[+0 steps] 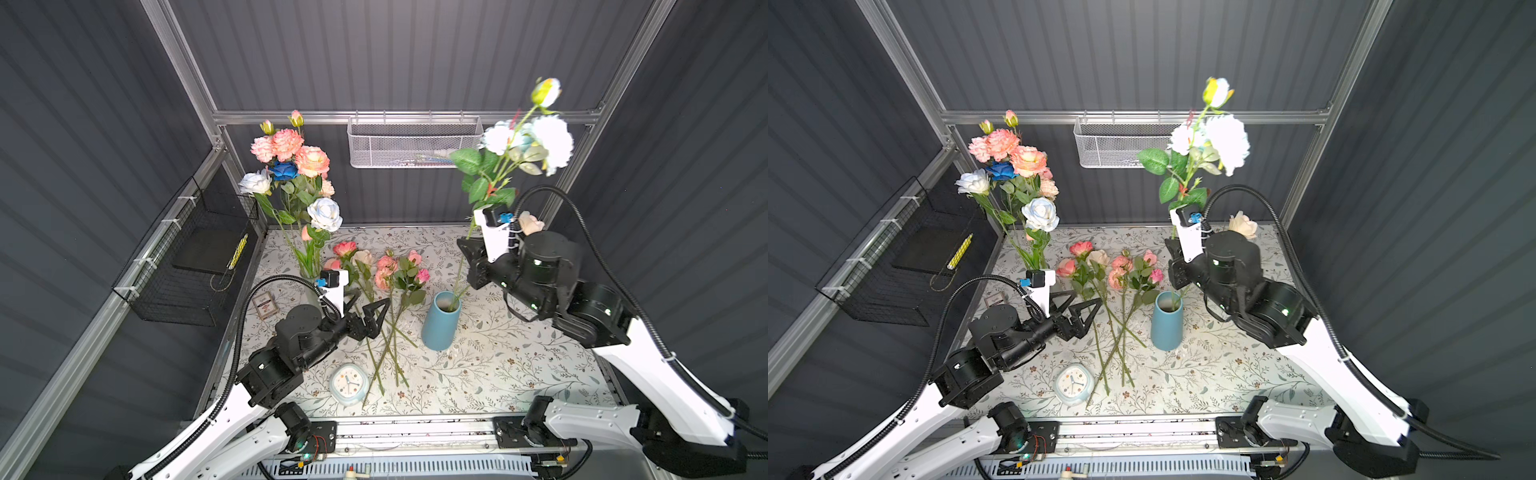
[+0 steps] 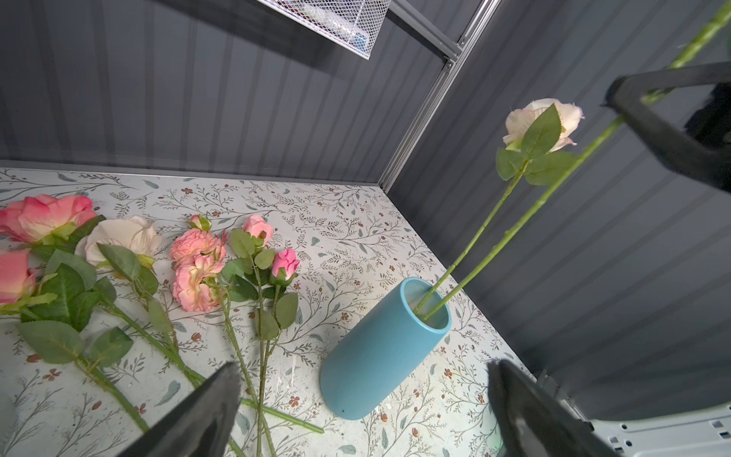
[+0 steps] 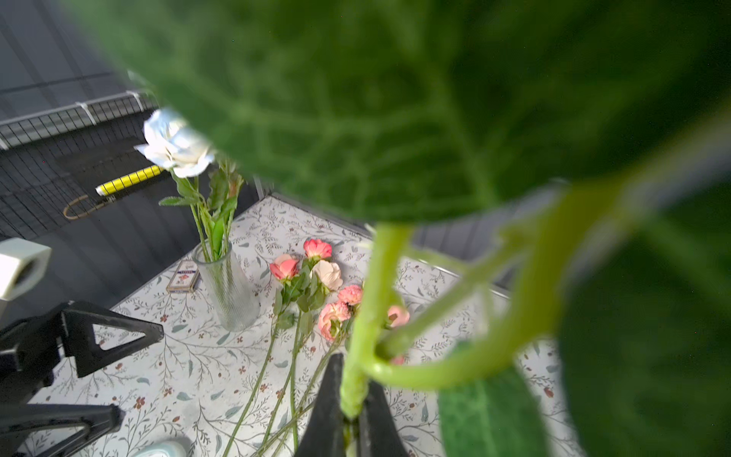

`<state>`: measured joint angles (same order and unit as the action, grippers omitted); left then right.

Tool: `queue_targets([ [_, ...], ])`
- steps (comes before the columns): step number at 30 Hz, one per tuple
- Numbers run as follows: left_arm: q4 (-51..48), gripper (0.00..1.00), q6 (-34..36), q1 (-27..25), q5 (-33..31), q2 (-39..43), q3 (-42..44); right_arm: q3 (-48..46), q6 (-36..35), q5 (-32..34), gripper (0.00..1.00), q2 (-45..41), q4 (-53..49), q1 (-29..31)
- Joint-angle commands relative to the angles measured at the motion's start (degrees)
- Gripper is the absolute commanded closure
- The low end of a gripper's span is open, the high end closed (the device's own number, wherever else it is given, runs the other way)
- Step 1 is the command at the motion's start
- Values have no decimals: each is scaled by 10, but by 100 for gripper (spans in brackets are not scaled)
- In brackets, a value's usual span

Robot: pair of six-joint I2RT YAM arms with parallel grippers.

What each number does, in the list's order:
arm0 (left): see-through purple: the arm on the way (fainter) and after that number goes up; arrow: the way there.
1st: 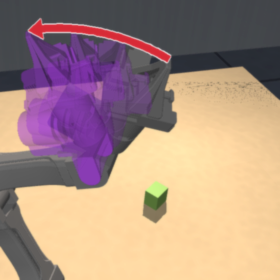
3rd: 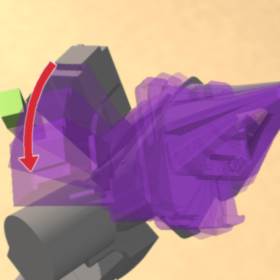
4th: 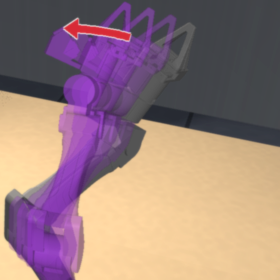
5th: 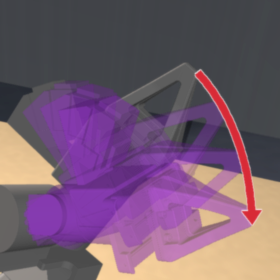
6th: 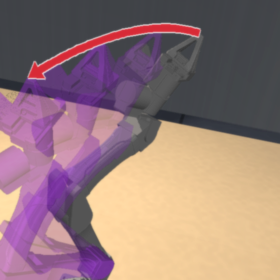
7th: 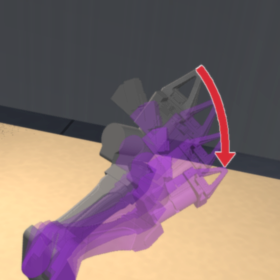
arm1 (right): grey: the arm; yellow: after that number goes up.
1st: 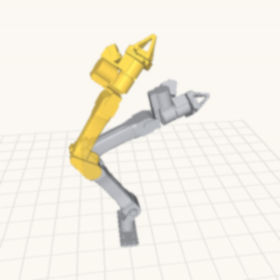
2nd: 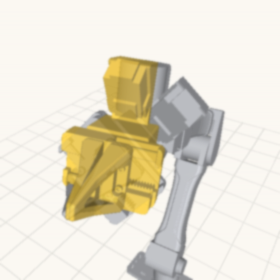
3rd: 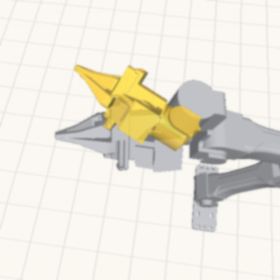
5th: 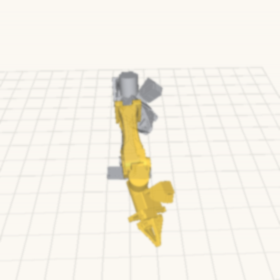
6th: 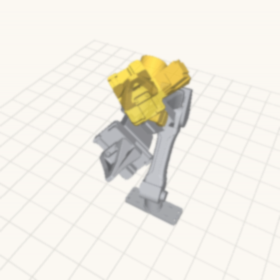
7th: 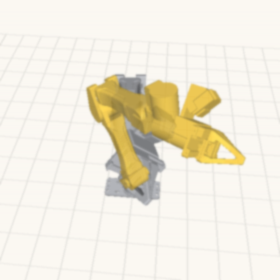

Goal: Arrange the flowers into the vase
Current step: 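Insert the second white rose into the teal vase with the right gripper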

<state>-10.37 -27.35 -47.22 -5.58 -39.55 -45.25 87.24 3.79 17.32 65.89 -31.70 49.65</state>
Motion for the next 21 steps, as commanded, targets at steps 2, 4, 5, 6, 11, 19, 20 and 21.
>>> queue_targets([
  [2,-5,0,-15,-2,-12,-6,8,-54,28,-8,99,13,29,-1],
  [4,-5,0,-17,-2,-11,-11,8,-85,43,-9,94,9,36,-1],
  [5,-5,0,-19,-2,-10,-14,9,-98,50,-9,90,4,39,-1],
  [6,-7,0,-19,-2,-9,-18,8,-110,56,-8,86,0,41,-1],
  [11,-13,0,-21,-2,-13,-34,4,-156,78,-11,66,-38,50,-1],
  [19,-11,0,-30,-2,-24,-53,7,-197,112,-55,44,-89,67,-1],
  [20,-10,0,-31,-2,-25,-55,9,-203,117,-62,42,-98,71,0],
  [21,-9,0,-33,-2,-26,-57,9,-208,121,-70,41,-105,74,0],
])
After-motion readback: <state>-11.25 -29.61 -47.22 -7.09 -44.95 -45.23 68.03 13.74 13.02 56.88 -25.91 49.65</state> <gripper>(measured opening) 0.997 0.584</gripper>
